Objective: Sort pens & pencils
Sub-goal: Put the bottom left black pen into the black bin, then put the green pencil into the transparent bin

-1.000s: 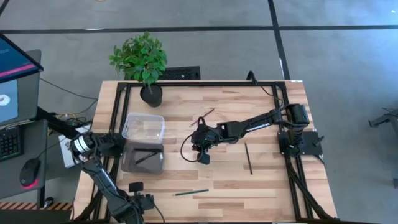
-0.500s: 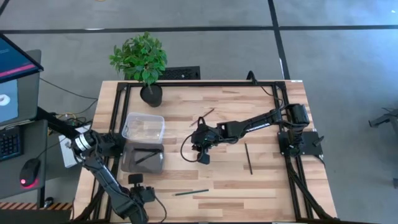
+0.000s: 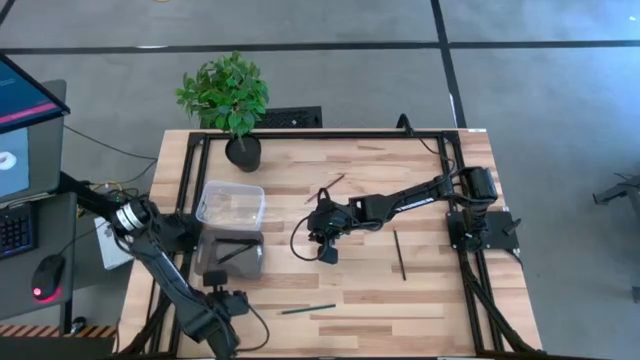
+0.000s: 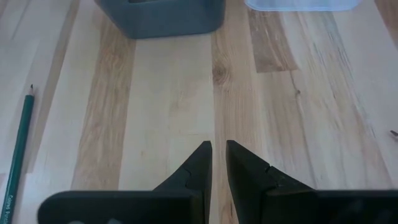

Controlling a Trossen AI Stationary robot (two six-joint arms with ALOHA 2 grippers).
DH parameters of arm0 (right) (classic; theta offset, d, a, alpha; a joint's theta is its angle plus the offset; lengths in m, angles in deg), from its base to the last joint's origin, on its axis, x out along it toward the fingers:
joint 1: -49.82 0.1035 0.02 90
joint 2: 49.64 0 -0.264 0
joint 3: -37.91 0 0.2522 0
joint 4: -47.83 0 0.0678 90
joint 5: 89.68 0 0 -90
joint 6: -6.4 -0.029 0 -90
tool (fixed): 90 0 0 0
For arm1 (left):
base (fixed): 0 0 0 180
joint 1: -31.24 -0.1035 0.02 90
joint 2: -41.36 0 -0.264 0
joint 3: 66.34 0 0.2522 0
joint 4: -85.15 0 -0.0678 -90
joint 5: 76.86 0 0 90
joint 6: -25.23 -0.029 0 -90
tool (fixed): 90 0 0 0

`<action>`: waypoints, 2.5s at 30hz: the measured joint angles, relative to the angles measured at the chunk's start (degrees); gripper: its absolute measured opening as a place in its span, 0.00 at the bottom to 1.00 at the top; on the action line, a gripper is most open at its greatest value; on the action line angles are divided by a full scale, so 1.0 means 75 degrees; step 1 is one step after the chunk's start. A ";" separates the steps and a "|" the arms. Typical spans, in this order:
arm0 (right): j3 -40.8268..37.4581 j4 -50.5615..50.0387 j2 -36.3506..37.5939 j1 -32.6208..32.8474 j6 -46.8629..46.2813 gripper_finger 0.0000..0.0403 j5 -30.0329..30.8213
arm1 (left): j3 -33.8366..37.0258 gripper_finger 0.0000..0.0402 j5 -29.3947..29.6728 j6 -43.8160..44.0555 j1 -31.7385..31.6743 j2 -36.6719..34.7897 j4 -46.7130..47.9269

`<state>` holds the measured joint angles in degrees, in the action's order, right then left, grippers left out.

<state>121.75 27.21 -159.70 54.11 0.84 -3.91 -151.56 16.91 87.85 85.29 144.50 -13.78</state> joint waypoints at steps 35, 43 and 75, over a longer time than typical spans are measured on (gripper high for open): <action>0.0000 -0.0236 0.0000 -0.0178 0.0204 0.18 0.0000 | 0.1408 0.10 0.1693 -0.3541 -0.2673 -0.1902 -0.0062; 0.0000 -0.0248 0.0000 -0.0178 0.0201 0.18 0.0000 | 0.1699 0.15 0.1959 -0.3334 -0.2671 -0.1901 -0.0495; 0.0003 -0.1716 0.0455 0.1294 -0.1064 0.18 -0.0758 | 0.1087 0.22 0.2201 -0.3331 -0.2684 -0.1939 -0.0127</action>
<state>121.78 14.34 -156.29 63.82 -7.14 -9.59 -143.40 33.41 62.86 65.15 129.96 -14.73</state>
